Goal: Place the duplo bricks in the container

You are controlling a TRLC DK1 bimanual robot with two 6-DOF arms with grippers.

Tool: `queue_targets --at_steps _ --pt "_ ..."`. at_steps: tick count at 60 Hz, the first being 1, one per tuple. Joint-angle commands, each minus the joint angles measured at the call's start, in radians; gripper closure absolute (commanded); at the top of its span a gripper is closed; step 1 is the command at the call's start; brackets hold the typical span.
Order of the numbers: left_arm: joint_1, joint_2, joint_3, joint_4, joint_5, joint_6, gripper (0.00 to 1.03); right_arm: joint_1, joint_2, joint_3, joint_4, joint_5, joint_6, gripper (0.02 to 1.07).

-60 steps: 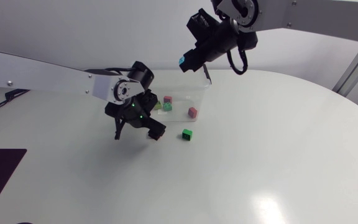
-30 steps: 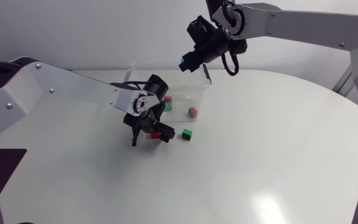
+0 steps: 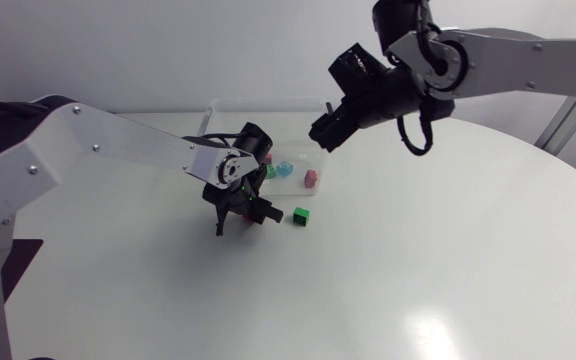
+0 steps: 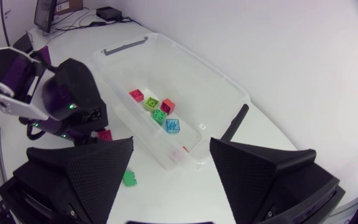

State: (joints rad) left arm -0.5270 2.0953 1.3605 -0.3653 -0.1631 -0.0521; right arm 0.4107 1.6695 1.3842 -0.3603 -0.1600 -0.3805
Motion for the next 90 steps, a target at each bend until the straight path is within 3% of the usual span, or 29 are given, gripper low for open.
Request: queue_targets --at_steps 1,11,21,33,49,58,73,82,85,88,90 --pt "-0.001 -0.020 -0.038 0.000 -0.003 0.012 0.76 0.004 -0.037 -0.111 0.024 -0.004 -0.043 0.16" --pt "-0.001 -0.202 -0.184 -0.001 0.019 0.089 0.77 0.020 -0.039 -0.261 0.084 -0.006 -0.055 0.16" --pt "0.012 -0.422 -0.265 -0.007 0.020 0.169 0.77 0.050 0.033 -0.294 0.110 -0.004 -0.031 0.16" --pt "0.111 -0.534 -0.097 -0.124 0.096 0.225 0.77 0.071 0.203 -0.212 0.104 -0.001 -0.005 0.16" --pt "0.170 -0.469 0.126 -0.132 0.154 0.245 0.77 0.106 0.319 -0.139 0.106 0.050 0.000 0.17" --pt "0.186 -0.370 0.215 -0.116 0.154 0.239 0.76 0.126 0.368 -0.109 0.106 0.074 0.000 0.38" --pt "0.196 -0.230 0.318 -0.047 0.154 0.233 0.76 0.146 0.415 -0.097 0.093 0.112 0.005 0.87" --pt "0.200 -0.146 0.387 -0.047 0.152 0.228 0.74 0.149 0.358 -0.146 0.086 0.123 0.005 0.91" --pt "0.202 -0.118 0.411 -0.055 0.146 0.221 0.58 0.146 0.306 -0.174 0.084 0.126 0.006 0.91" --pt "0.205 -0.112 0.416 -0.055 0.143 0.219 0.27 0.139 0.249 -0.194 0.080 0.128 0.005 0.91" --pt "0.205 -0.112 0.416 -0.057 0.142 0.219 0.13 0.129 0.203 -0.201 0.070 0.126 0.006 0.91"
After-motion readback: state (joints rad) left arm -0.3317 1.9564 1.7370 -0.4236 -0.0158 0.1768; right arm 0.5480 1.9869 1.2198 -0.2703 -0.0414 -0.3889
